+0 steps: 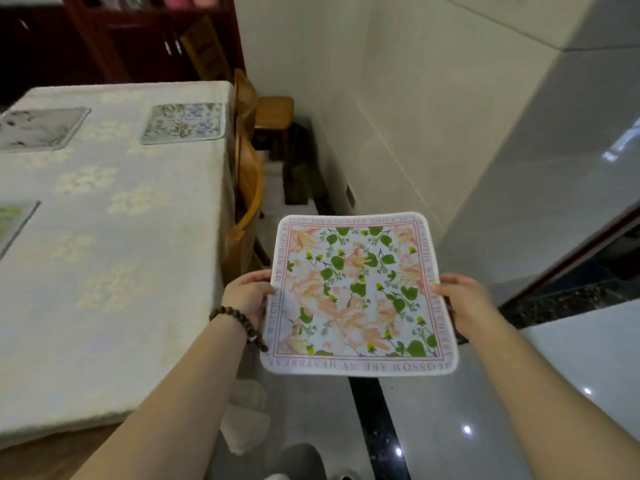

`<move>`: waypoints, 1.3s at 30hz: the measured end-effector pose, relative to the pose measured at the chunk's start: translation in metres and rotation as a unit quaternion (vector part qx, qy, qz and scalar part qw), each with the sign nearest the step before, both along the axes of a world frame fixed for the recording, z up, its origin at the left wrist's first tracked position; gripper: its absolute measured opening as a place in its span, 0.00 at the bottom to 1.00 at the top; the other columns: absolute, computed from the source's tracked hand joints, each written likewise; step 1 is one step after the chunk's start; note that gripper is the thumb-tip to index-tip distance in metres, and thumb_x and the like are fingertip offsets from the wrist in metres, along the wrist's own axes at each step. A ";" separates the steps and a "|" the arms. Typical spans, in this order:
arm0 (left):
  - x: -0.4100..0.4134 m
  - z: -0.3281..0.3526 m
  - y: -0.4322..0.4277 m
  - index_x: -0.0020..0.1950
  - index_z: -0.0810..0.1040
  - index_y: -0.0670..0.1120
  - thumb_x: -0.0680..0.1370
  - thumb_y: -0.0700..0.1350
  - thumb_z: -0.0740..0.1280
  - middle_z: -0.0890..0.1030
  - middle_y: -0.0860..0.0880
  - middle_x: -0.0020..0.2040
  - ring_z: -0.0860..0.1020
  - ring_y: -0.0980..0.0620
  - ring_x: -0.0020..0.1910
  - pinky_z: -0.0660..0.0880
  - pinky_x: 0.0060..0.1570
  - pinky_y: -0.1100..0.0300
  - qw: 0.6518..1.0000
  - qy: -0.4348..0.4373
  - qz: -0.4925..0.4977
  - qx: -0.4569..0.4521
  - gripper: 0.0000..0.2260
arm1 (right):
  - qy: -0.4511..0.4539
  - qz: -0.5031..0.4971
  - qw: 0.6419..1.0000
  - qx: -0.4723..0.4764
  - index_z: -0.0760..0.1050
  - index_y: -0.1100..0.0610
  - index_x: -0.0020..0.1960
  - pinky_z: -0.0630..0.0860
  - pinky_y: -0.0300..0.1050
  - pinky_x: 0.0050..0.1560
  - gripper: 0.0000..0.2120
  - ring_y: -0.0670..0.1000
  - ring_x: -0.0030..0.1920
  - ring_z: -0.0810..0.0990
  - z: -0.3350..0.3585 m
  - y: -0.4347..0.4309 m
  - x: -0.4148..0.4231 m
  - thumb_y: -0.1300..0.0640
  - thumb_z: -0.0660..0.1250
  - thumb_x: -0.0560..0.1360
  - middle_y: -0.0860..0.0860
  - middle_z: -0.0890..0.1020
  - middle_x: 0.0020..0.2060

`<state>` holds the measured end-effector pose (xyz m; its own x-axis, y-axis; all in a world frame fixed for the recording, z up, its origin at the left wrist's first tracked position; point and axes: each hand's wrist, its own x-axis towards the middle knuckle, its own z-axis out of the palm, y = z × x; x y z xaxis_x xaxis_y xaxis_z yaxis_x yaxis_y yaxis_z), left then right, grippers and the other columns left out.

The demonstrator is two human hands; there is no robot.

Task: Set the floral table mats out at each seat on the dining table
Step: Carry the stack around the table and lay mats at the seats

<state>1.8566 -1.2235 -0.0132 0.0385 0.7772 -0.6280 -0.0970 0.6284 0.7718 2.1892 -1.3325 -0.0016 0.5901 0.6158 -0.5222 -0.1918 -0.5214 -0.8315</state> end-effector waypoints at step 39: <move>-0.213 -0.029 0.238 0.54 0.79 0.43 0.73 0.29 0.61 0.83 0.40 0.45 0.81 0.46 0.39 0.77 0.34 0.54 0.722 0.016 0.687 -0.081 0.15 | -0.025 0.682 0.730 -0.040 0.79 0.60 0.49 0.77 0.45 0.31 0.11 0.56 0.36 0.84 -0.030 0.659 -0.425 0.71 0.66 0.70 0.59 0.85 0.40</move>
<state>1.6434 -0.9859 -0.0423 -0.7156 -0.0158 -0.6984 -0.6984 0.0377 0.7147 1.7645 -0.6736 -0.0316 -0.5240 0.6169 -0.5872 0.5805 -0.2457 -0.7763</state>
